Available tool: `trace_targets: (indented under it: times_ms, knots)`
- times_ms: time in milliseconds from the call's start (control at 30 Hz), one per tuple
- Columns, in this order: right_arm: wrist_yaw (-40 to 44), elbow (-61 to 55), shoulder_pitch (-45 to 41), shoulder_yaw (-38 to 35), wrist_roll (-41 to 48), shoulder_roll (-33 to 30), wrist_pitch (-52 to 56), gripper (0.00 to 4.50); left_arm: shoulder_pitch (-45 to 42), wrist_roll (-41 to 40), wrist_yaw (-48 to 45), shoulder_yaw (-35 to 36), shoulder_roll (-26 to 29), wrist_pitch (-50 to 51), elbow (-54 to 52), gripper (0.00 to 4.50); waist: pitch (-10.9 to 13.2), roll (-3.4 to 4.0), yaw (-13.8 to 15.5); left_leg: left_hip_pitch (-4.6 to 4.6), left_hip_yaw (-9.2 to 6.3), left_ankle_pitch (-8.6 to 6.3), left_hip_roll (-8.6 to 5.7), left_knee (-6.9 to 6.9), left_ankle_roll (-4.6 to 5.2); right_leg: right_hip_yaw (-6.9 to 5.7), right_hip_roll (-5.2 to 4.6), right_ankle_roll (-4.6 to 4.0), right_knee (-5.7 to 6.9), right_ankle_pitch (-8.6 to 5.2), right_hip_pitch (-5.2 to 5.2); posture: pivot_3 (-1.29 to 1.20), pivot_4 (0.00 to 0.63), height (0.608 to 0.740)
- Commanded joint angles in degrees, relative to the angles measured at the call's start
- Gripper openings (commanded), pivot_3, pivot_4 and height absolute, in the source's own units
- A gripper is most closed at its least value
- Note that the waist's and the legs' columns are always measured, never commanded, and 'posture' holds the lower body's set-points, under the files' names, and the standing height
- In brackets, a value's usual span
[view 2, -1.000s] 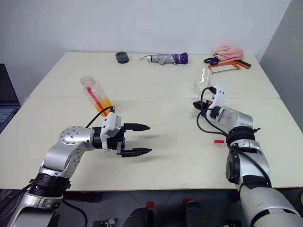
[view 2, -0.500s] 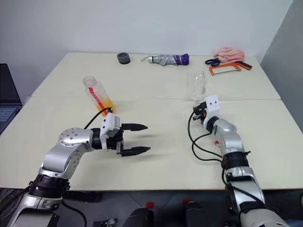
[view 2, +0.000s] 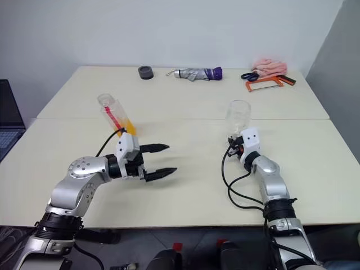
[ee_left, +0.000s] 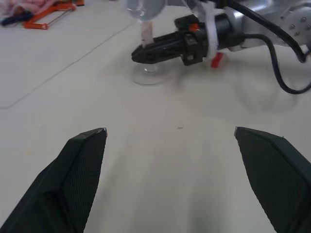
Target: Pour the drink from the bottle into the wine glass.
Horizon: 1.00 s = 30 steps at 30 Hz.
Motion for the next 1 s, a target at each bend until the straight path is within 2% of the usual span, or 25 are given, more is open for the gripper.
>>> trace_targets:
  times_ms: [33,167,433,833,1000]
  knots:
    - [0.9,3.8,-4.9,4.0,-2.5,3.4,-8.3,0.15,1.0,0.7,4.1,4.1,0.2,-1.3,-0.9,4.5,0.0,0.05,-0.8,-0.01,0.02,0.0,0.02,-0.02,0.0,0.02,0.01,-0.01,0.03,0.0,-0.07,0.0,0.15,0.74]
    - [0.0,14.5,-12.3,6.0,-5.0,7.5,-14.5,0.15,3.2,0.5,5.6,6.1,1.4,-0.5,-2.7,4.5,0.1,0.11,-1.6,0.0,0.03,0.0,0.11,-0.08,-0.01,0.06,0.01,-0.04,0.12,-0.01,-0.18,0.0,0.15,0.74]
    - [-0.7,36.4,-23.6,6.6,-7.5,13.7,-21.6,0.15,7.1,-0.1,7.3,9.7,4.9,1.3,-6.6,4.5,0.1,0.14,-0.7,-0.17,-0.12,0.01,0.08,-0.07,-0.02,-0.07,-0.24,-0.08,0.05,-0.02,-0.16,0.0,0.15,0.74]
    - [0.8,42.0,-24.3,5.6,-8.4,14.6,-25.3,0.15,9.6,-7.9,7.3,15.0,7.4,9.5,-16.0,4.5,0.1,0.17,-0.8,-0.24,-0.15,0.01,0.03,-0.1,-0.02,-0.1,-0.3,-0.08,0.0,-0.02,-0.2,0.0,0.15,0.74]
    - [1.2,42.0,-24.0,5.1,-8.2,14.6,-25.5,1.88,7.2,-8.3,7.9,14.7,7.6,10.3,-16.1,4.5,0.1,0.18,-0.9,-0.23,-0.15,0.01,0.02,-0.09,-0.02,-0.1,-0.26,-0.08,0.0,-0.02,-0.19,0.0,0.15,0.74]
